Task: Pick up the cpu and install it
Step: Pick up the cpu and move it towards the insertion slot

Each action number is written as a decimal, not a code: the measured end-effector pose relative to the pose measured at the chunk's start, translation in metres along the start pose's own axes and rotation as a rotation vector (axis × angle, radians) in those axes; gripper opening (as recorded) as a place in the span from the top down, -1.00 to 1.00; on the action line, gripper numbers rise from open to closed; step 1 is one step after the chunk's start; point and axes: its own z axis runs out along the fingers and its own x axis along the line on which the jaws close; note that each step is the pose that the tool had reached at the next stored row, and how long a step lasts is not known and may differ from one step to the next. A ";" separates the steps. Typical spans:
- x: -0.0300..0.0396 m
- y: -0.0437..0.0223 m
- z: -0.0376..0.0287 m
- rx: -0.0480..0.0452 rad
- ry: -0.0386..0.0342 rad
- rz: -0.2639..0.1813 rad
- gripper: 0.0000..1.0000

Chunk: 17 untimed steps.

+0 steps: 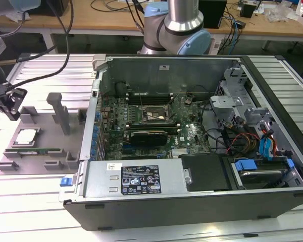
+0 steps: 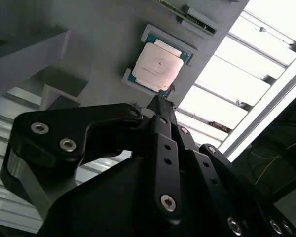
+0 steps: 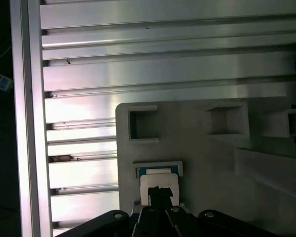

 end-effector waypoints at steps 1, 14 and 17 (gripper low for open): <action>-0.0003 -0.0022 0.0015 0.0000 0.0006 0.000 0.79; -0.0074 -0.0122 0.0300 0.0008 0.0122 0.001 0.79; -0.0111 -0.0155 0.0367 0.0013 0.0166 0.001 0.79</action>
